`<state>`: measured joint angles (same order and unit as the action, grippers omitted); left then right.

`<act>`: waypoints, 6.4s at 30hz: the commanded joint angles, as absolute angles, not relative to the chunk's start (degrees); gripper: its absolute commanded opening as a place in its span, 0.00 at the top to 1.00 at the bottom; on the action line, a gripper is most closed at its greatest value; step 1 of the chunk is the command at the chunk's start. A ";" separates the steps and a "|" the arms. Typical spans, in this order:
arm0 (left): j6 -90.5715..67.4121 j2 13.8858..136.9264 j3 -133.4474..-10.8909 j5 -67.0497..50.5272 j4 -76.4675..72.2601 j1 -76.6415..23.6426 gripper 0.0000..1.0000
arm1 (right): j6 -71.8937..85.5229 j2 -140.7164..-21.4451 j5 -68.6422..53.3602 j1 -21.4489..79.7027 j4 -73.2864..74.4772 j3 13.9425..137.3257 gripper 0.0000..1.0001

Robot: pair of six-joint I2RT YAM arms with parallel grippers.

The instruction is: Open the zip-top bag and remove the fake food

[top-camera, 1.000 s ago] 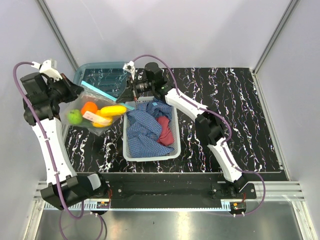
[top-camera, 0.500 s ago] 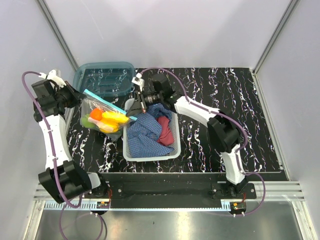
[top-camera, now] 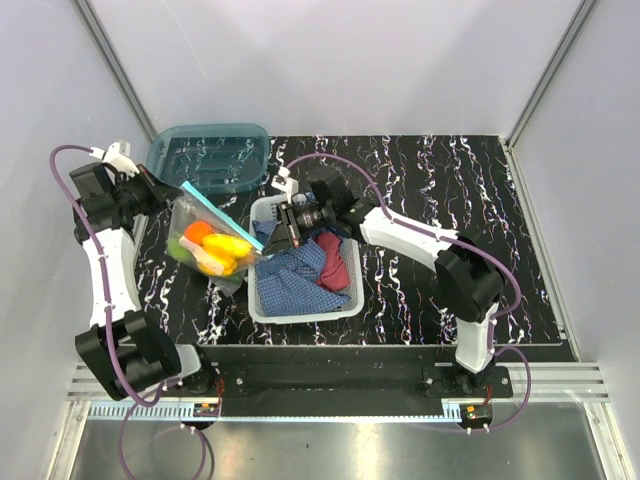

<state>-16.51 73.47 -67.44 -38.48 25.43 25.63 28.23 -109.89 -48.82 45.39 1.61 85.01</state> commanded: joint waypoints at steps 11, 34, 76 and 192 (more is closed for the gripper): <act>-20.74 70.75 -55.64 -58.62 -3.07 26.54 1.00 | 25.49 -121.01 -47.28 44.38 19.68 111.43 0.30; -21.36 70.05 -56.16 -58.09 -1.23 26.46 1.00 | 31.55 -136.05 -46.58 49.22 21.71 130.16 0.44; -21.62 70.66 -57.66 -57.66 0.96 25.31 1.00 | 27.51 -133.76 -46.84 47.99 25.49 130.25 0.53; -33.13 58.71 -60.73 -10.80 43.95 0.26 1.00 | 38.41 -134.91 -28.58 54.40 40.17 133.86 0.46</act>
<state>-31.62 59.27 -61.23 -7.55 47.92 0.45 36.84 -134.15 -29.56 53.52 44.56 136.27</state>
